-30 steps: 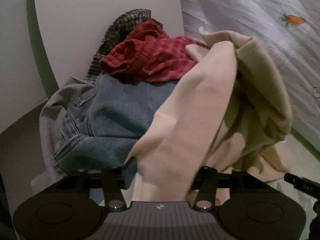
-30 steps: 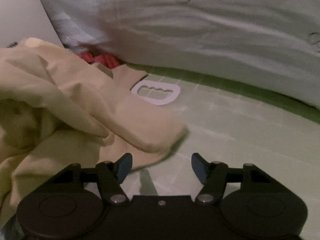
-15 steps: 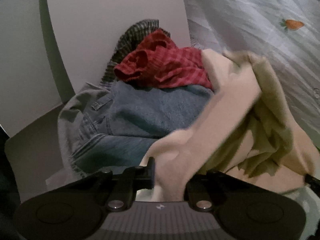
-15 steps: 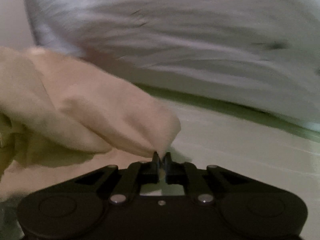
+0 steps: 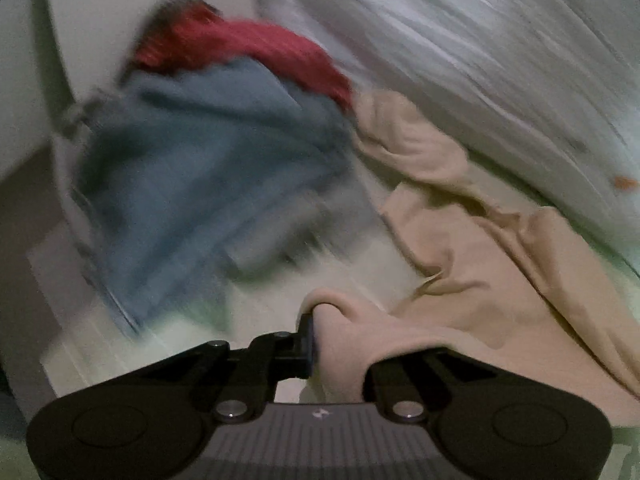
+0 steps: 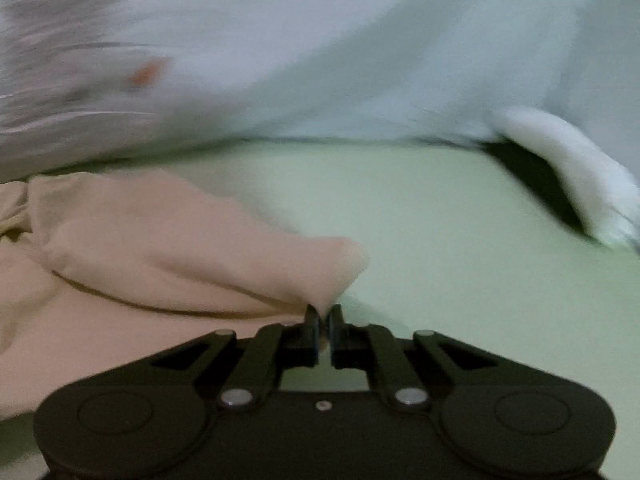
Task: Fold clothes
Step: 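Lay the beige sweatshirt on the mat and open both grippers, then grasp the sweatshirt hem with both grippers and pull it flat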
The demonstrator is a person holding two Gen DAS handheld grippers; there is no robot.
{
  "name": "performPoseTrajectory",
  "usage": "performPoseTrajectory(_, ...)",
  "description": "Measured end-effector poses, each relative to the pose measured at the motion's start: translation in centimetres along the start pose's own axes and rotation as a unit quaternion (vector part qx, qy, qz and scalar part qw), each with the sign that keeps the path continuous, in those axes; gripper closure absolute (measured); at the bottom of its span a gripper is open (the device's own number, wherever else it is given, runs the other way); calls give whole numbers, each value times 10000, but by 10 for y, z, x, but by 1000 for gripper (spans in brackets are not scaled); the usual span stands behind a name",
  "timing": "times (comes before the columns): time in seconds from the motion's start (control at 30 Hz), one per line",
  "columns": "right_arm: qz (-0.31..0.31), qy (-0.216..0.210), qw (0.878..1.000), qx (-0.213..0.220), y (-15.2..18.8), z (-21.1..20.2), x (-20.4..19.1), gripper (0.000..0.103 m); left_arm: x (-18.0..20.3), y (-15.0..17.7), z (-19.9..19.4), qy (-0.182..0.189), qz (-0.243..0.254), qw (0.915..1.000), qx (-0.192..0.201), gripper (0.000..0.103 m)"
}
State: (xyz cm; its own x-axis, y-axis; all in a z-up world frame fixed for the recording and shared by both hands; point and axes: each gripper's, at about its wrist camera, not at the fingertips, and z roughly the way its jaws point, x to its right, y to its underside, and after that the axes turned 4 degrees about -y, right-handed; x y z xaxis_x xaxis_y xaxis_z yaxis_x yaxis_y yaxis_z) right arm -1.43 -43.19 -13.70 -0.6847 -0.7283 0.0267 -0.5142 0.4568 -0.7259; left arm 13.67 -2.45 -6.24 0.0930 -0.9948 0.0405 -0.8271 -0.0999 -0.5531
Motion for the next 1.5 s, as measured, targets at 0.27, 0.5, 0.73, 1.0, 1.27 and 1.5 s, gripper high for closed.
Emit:
performPoseTrajectory(0.27,476,393,9969,-486,44,-27,94,92,61,55,-20,432,513,9972,-319,96)
performPoseTrajectory(0.5,-192,-40,9997,-174,30,-47,92,48,75,72,-20,387,413,9961,-671,75)
performPoseTrajectory(0.73,-460,-520,9976,-75,8,-27,83,26,74,90,-1,388,193,9917,-1211,40)
performPoseTrajectory(1.0,-710,-1410,9862,-492,-32,49,48,20,85,88,36,161,276,9845,-1724,38)
performPoseTrajectory(1.27,-915,-1386,9807,-1028,-57,129,22,20,106,77,55,109,900,9811,-1712,39)
performPoseTrajectory(1.5,-1098,-1754,9756,-729,-49,124,21,55,121,76,52,247,1322,9801,-1457,80)
